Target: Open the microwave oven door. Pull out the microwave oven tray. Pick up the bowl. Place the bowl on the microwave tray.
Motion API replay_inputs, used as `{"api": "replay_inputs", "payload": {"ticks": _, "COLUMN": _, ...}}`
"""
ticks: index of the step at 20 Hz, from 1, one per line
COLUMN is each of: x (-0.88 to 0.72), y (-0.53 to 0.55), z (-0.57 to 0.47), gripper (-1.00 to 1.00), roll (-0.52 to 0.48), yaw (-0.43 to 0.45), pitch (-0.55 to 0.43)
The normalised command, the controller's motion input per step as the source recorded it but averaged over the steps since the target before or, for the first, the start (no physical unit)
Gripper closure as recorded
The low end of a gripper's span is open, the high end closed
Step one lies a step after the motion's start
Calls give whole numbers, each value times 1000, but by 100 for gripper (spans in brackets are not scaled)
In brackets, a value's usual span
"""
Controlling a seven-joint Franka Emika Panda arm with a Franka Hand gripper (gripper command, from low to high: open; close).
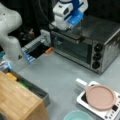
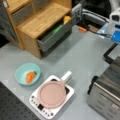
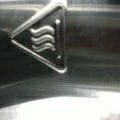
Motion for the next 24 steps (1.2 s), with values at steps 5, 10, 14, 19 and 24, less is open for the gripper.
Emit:
{"api": "replay_inputs", "payload": {"ticks": 5, "x": 0, "y": -114, "z": -125, "gripper": -100, "roll": 149, "yaw": -10, "pitch": -37}}
{"api": "replay_inputs", "payload": {"ticks": 10, "x": -28, "y": -159, "z": -147, "gripper": -100, "roll": 178, "yaw": 29, "pitch": -55}}
{"api": "replay_inputs", "payload": {"ticks": 14, "x": -55, "y": -38, "z": -304, "gripper": -100, "roll": 178, "yaw": 0, "pitch": -120}}
{"api": "replay_inputs", "payload": {"ticks": 19, "x": -125, "y": 45, "z": -355, "gripper": -100, "roll": 207, "yaw": -15, "pitch": -166}}
{"api": "replay_inputs", "payload": {"ticks": 24, "x": -185, "y": 44, "z": -424, "gripper": -100, "roll": 243, "yaw": -6, "pitch": -155}}
